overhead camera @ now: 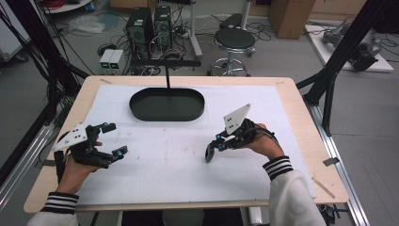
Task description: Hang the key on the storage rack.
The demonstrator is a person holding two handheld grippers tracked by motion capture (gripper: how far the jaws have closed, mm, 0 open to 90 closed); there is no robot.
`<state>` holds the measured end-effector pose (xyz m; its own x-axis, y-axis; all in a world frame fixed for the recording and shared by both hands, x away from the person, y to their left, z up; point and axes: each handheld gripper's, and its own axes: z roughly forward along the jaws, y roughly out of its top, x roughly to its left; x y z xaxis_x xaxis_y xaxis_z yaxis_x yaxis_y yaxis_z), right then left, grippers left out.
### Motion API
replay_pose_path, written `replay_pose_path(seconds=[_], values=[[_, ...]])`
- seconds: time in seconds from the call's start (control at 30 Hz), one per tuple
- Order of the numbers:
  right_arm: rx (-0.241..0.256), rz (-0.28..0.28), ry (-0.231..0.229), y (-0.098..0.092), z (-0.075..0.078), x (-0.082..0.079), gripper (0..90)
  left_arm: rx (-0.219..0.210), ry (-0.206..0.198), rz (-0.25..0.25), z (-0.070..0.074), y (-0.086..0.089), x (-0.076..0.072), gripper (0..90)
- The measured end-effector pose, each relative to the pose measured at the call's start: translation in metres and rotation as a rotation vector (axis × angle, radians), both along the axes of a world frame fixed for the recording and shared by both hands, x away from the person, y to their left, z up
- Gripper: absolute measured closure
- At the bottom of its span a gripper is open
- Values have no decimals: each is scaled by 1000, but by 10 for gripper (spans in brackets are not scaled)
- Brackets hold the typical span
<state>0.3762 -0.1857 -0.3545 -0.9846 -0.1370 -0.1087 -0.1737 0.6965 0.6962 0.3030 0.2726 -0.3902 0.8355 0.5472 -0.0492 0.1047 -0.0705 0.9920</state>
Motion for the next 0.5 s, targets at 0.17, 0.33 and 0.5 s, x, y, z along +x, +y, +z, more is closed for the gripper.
replay_pose_path(seconds=[0.17, 0.33, 0.5], values=[[35, 6, -7, 8, 13, -2, 845, 26, 10, -56, 11, -18, 7, 17], [87, 12, -11, 17, 27, -2, 844, 63, 7, -151, 18, -38, 12, 17], [122, 15, -13, 22, 35, -2, 844, 88, 19, -199, 24, -54, 20, 17]])
